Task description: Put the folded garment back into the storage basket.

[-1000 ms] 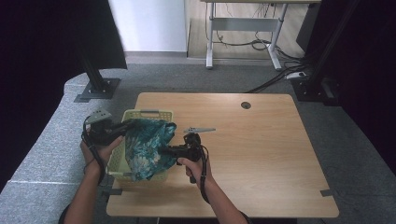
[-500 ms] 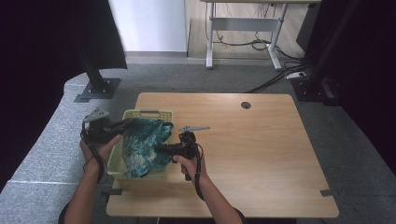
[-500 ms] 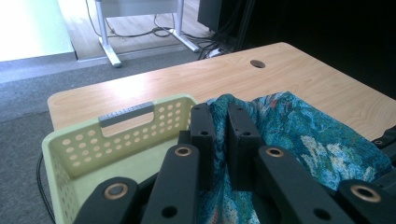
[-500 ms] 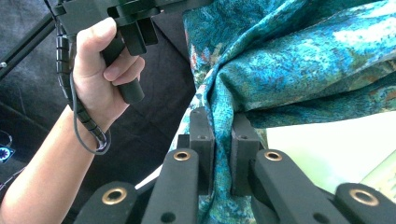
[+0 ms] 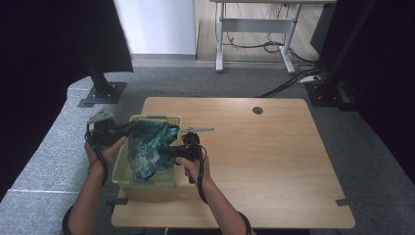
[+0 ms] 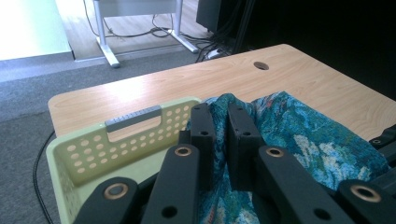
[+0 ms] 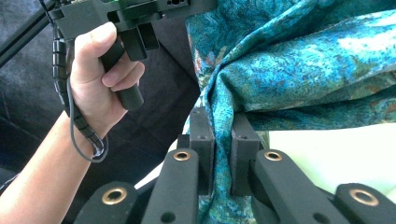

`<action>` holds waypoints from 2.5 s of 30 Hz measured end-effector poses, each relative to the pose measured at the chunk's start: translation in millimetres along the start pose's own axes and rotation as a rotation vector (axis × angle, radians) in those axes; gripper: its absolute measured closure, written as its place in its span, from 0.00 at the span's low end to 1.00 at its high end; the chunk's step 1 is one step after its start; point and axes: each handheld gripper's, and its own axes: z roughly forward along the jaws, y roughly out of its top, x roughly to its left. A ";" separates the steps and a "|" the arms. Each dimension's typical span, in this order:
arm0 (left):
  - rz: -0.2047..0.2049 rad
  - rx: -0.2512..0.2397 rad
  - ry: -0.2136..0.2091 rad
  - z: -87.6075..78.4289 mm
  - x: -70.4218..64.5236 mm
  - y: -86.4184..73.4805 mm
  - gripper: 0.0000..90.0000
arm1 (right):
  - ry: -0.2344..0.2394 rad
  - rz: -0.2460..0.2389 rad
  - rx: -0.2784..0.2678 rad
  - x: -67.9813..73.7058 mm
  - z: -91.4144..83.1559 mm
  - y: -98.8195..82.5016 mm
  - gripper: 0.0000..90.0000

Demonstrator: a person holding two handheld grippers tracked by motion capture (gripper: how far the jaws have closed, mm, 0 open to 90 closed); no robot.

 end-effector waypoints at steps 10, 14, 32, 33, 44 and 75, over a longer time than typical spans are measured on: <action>-0.014 0.001 0.006 -1.7 9.0 -5.1 0.92 | 0.001 -0.001 0.008 -1.4 11.9 0.5 0.91; -0.029 0.005 0.015 -3.8 15.0 -9.7 0.92 | 0.001 0.000 0.015 -2.5 17.6 -1.0 0.91; -0.081 0.043 0.029 0.5 31.7 -33.7 0.92 | -0.029 0.002 0.064 -11.2 41.1 -15.2 0.91; -0.086 0.045 0.028 1.6 32.6 -35.5 0.92 | -0.033 0.005 0.067 -12.0 42.0 -16.3 0.91; -0.121 0.061 0.027 9.2 39.9 -49.6 0.92 | -0.079 -0.012 0.106 -18.9 50.3 -24.8 0.90; -0.162 0.070 0.092 29.4 32.0 -52.7 0.59 | -0.406 -0.225 0.194 -7.1 42.4 -33.2 0.41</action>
